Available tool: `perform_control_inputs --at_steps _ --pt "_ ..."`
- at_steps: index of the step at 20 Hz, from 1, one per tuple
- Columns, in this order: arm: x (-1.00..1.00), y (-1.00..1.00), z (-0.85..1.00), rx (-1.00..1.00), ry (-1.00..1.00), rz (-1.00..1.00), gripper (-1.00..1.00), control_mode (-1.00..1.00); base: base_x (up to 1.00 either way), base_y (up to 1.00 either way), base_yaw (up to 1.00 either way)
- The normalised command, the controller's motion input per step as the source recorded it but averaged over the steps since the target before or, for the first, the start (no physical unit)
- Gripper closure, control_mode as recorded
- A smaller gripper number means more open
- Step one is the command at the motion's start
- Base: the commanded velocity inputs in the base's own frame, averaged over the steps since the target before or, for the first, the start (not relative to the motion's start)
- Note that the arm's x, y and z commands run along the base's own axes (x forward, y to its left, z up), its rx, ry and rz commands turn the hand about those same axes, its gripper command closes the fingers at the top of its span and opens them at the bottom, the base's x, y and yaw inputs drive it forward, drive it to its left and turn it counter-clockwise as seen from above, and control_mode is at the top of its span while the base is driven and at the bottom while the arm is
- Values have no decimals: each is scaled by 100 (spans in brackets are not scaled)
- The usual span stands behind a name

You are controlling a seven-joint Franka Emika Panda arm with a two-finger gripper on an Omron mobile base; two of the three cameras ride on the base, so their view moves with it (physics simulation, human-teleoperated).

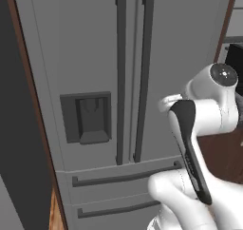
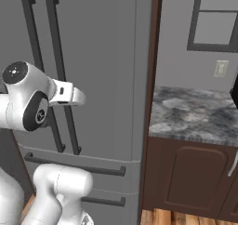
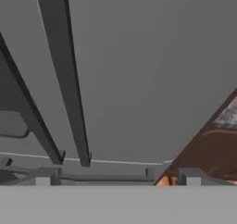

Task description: Take the cupcakes from the fridge and place them on the empty tray on the dining counter.

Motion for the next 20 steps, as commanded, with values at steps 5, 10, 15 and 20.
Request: perform_control_inputs --at_steps 5,10,15,20 --pt "-77 0 28 5 -14 -1 -100 -100 0 0 0" --pt "-59 0 38 2 -12 0 -100 100 -15 1 0" --pt "0 0 0 0 0 0 -100 100 -74 21 0" --pt "0 0 0 0 0 0 -100 100 -89 38 0"
